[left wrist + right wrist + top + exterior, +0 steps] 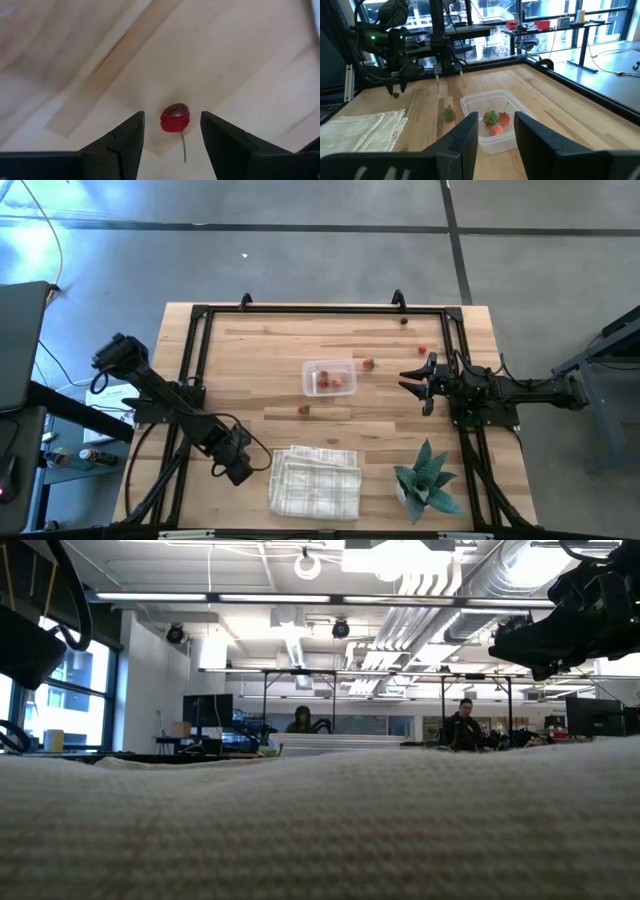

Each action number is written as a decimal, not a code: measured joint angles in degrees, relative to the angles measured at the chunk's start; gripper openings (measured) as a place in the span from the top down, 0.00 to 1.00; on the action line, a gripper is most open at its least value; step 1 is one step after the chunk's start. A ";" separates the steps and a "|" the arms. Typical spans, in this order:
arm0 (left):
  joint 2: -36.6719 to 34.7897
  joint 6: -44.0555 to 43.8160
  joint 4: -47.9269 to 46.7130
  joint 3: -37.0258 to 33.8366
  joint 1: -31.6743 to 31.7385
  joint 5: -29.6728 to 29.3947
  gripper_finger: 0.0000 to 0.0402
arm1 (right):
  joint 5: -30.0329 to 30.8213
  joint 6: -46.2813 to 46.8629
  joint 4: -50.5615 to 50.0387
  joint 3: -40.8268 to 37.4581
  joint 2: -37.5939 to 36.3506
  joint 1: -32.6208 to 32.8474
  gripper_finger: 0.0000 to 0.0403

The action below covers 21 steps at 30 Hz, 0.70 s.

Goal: Pick and placing Produce into tupperware
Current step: Put the red cherry into the transparent bin

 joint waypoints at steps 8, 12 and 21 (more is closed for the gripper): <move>2.76 0.77 1.93 0.23 0.00 0.42 0.54 | 0.00 -0.01 0.01 0.01 0.00 0.00 0.71; 4.38 0.77 1.58 0.41 0.00 0.48 0.54 | 0.02 -0.01 0.02 0.01 0.00 0.00 0.71; 4.46 -0.06 0.12 0.39 0.02 0.72 0.54 | 0.01 -0.01 0.01 0.00 0.00 0.00 0.71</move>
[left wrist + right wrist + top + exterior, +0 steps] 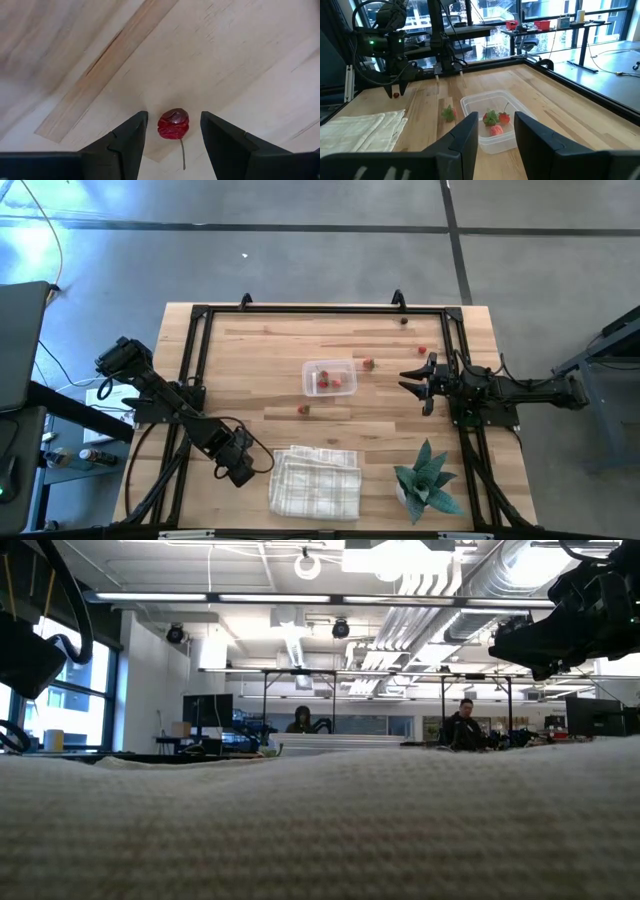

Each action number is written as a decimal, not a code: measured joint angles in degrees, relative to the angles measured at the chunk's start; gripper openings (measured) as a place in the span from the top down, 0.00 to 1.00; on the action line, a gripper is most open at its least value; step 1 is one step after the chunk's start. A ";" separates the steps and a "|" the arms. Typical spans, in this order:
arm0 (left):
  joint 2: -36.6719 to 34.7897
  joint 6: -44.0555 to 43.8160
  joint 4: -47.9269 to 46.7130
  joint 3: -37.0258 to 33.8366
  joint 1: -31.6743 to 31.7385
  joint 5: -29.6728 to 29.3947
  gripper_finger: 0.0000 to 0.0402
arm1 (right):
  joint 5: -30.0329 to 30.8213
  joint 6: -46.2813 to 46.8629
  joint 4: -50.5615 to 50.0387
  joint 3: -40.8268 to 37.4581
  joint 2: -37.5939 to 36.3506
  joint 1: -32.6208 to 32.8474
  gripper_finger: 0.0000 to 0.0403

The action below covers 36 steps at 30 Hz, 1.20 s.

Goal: Pick and placing Produce into tupperware
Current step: Put the red cherry into the transparent bin

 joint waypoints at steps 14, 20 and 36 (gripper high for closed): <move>0.11 -3.98 -2.05 0.00 -0.01 -0.54 0.54 | -0.01 -0.01 0.01 0.01 0.00 0.00 0.71; 0.11 -4.39 -3.04 0.00 0.00 -0.54 0.54 | -0.01 0.00 -0.01 0.02 0.00 0.00 0.71; 0.11 -5.86 -6.28 -0.04 -0.02 -0.43 0.69 | -0.01 0.01 0.00 0.00 0.00 0.00 0.71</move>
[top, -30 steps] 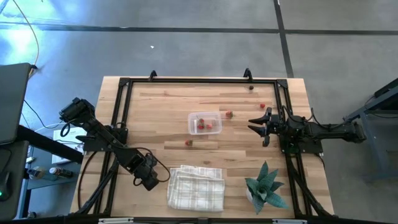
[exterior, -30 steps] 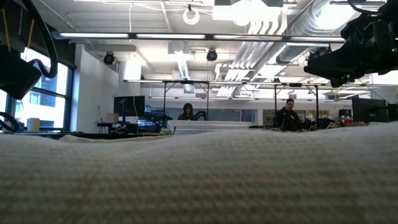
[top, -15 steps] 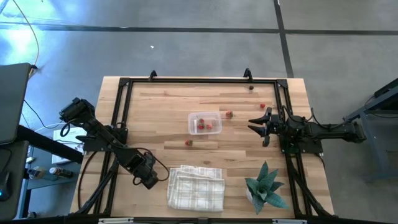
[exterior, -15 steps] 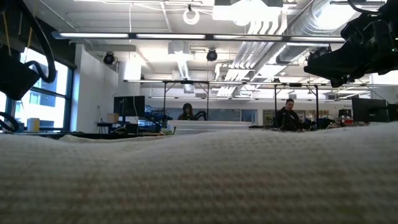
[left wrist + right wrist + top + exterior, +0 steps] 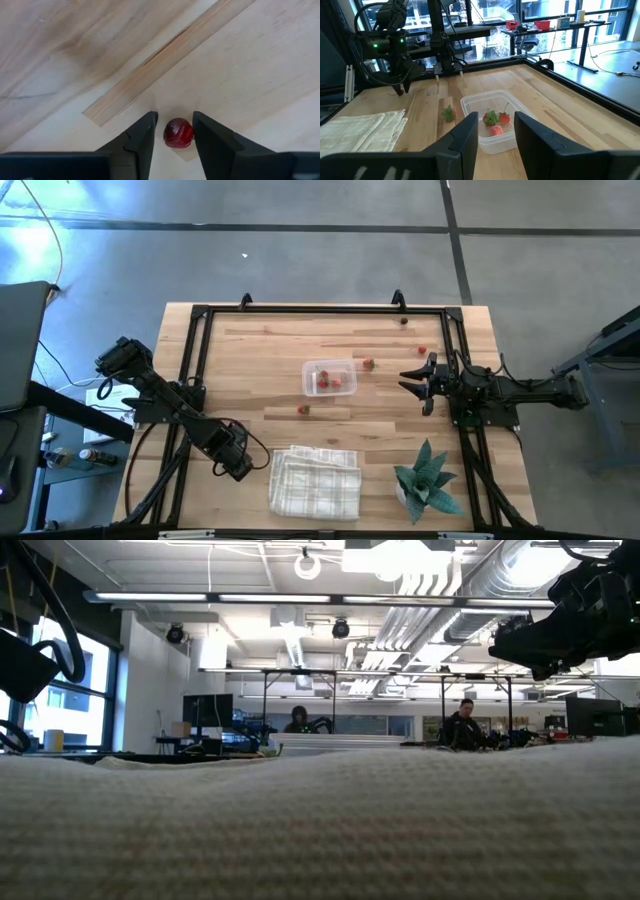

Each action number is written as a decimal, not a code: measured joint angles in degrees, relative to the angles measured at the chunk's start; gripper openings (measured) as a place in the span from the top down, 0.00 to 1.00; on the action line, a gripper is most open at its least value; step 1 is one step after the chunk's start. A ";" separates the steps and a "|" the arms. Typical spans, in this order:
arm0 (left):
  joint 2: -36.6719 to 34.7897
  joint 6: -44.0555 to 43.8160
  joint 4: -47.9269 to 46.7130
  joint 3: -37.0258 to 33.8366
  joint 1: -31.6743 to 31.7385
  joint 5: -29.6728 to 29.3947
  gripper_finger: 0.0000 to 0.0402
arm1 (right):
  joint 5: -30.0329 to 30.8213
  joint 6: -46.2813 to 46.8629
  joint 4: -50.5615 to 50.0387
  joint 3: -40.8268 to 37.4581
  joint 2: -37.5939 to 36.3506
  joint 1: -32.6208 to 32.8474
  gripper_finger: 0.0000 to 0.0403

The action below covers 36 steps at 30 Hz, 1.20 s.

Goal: Pick and placing Produce into tupperware
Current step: Put the red cherry into the transparent bin

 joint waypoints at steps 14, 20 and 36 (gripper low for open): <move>0.00 0.26 0.20 -0.09 0.02 1.02 0.73 | 0.00 0.00 -0.01 0.00 -0.02 0.00 0.71; 0.00 0.28 0.29 -0.09 0.02 0.61 0.73 | 0.02 0.00 0.01 0.00 0.00 0.00 0.71; -0.02 3.18 0.25 -0.07 -0.09 -2.12 0.73 | 0.02 -0.02 0.00 0.00 -0.01 0.00 0.71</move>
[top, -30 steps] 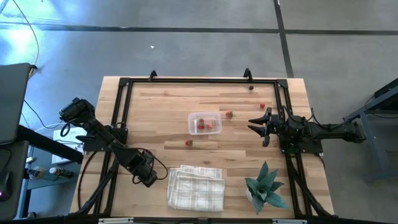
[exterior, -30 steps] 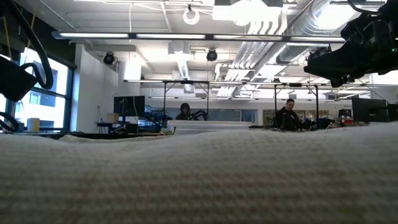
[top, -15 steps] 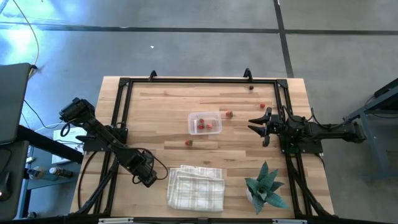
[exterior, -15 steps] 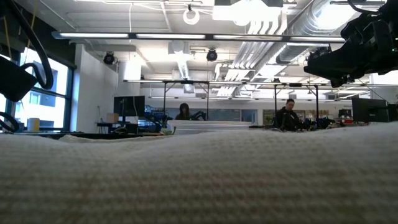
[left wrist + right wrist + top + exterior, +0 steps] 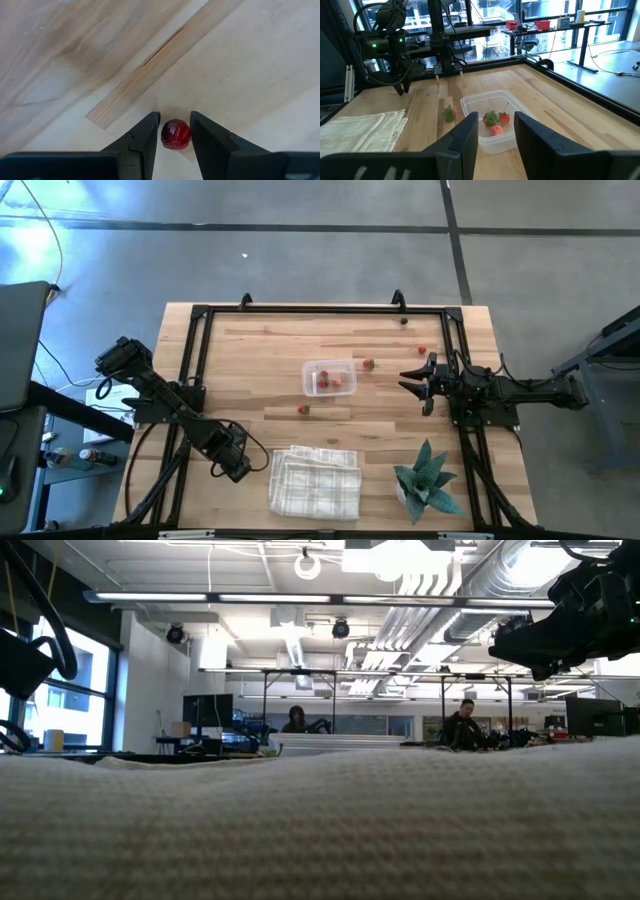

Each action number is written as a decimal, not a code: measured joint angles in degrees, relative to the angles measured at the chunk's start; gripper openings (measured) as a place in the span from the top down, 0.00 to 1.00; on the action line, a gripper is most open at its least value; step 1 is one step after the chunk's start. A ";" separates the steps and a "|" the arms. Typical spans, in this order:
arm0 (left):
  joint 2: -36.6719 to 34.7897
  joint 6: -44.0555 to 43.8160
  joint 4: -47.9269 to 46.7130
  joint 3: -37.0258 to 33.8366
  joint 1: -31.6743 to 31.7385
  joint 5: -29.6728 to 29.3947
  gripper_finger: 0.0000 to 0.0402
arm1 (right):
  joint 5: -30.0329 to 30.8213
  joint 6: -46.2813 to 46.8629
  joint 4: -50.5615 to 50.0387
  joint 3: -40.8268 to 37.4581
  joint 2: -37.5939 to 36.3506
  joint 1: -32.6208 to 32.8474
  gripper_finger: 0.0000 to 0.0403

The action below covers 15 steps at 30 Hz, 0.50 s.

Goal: Pick and placing Produce into tupperware
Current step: Put the red cherry into the transparent bin

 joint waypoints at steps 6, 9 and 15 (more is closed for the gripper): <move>0.00 7.56 -0.09 0.00 0.02 -0.07 0.73 | 0.00 0.00 0.01 0.00 -0.01 0.00 0.71; 0.00 8.11 0.11 0.00 0.04 -0.16 0.73 | -0.01 0.02 -0.01 0.00 -0.01 0.00 0.71; -0.02 12.03 0.38 0.00 0.04 -0.22 0.73 | -0.01 0.01 0.00 0.01 0.00 0.00 0.71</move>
